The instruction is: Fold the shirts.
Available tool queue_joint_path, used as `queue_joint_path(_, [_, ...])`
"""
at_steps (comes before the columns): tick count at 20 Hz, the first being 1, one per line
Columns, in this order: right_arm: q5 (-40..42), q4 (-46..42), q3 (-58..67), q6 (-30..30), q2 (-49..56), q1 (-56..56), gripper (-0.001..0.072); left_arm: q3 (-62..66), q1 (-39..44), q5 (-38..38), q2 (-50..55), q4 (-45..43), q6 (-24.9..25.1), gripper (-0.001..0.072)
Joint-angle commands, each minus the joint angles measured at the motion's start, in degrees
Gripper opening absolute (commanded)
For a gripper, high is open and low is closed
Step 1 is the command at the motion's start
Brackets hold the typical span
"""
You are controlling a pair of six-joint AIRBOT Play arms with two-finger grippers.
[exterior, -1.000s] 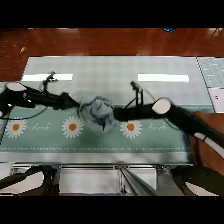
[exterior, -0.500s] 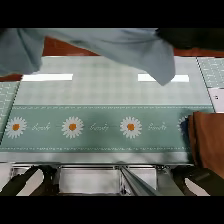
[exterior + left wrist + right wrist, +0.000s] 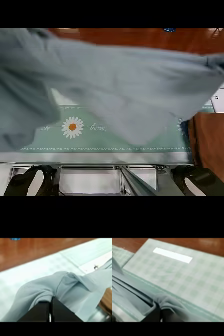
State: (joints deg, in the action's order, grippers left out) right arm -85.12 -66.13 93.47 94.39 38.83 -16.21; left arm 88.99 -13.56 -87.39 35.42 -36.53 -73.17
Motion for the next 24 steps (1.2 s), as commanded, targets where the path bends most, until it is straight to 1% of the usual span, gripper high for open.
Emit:
queue_joint_path(1, [-2.45,-0.42,-8.15,3.82,-5.27,0.02,0.0025,-9.14,5.79,-6.93,-5.09,-11.13,-6.47,0.0020])
queue_joint_path(3, [-1.49,-0.33,-14.75,4.68,-5.90,0.02,0.0025,-18.62,8.11,-10.05,-5.79,-11.08,-7.74,0.0020])
queue_joint_path(4, [-0.02,-0.17,-18.01,4.66,-5.77,0.02,0.0025,-23.76,8.79,-10.19,-5.79,-11.10,-7.69,0.0020])
queue_joint_path(6, [5.05,0.00,-25.05,4.24,-4.70,0.02,0.0025,-35.23,9.29,-9.20,-4.42,-11.17,-6.10,0.0020])
queue_joint_path(7, [7.37,-0.02,-28.06,3.72,-3.50,0.02,0.0025,-40.35,9.29,-6.95,-3.02,-11.39,-4.98,0.0020])
queue_joint_path(9, [12.55,-0.66,-32.72,1.88,0.85,0.02,0.0025,-49.07,9.29,1.36,1.92,-11.54,-2.60,0.0020])
queue_joint_path(11, [18.62,-3.43,-33.90,1.22,8.24,0.02,0.0025,-52.48,9.31,12.15,9.90,-11.47,-1.73,0.0020])
queue_joint_path(13, [26.58,-3.78,-33.81,0.66,16.61,0.57,0.0025,-51.52,9.31,22.18,18.78,-9.35,2.08,0.0020])
queue_joint_path(15, [31.91,-2.27,-31.95,-0.24,26.01,2.01,0.0025,-48.78,9.31,29.64,27.23,-4.00,5.29,0.0020])
queue_joint_path(17, [34.71,0.35,-27.89,-0.63,35.43,3.74,0.0025,-44.22,9.31,31.76,35.47,1.09,6.36,0.0025])
queue_joint_path(18, [35.28,1.92,-25.33,-0.63,39.45,4.63,0.0035,-41.29,9.31,31.36,39.36,2.78,6.51,0.0118])
queue_joint_path(19, [35.52,3.69,-22.18,-0.61,43.17,5.75,0.0184,-38.25,9.29,29.97,42.53,2.93,6.51,0.0387])
queue_joint_path(20, [34.93,5.14,-19.10,-0.68,45.79,6.95,0.0403,-34.47,8.85,26.36,45.51,2.21,6.54,0.0508])
queue_joint_path(21, [32.79,5.62,-15.41,-1.44,47.60,8.68,0.0408,-30.40,7.91,21.90,47.89,0.37,6.03,0.0508])
queue_joint_path(23, [26.62,4.90,-8.96,-2.32,47.98,13.60,0.0407,-22.47,4.02,12.35,50.69,-5.51,1.49,0.0508])
queue_joint_path(24, [22.71,3.93,-6.38,-2.38,47.04,16.94,0.0407,-20.13,1.31,9.25,50.38,-8.28,0.37,0.0507])
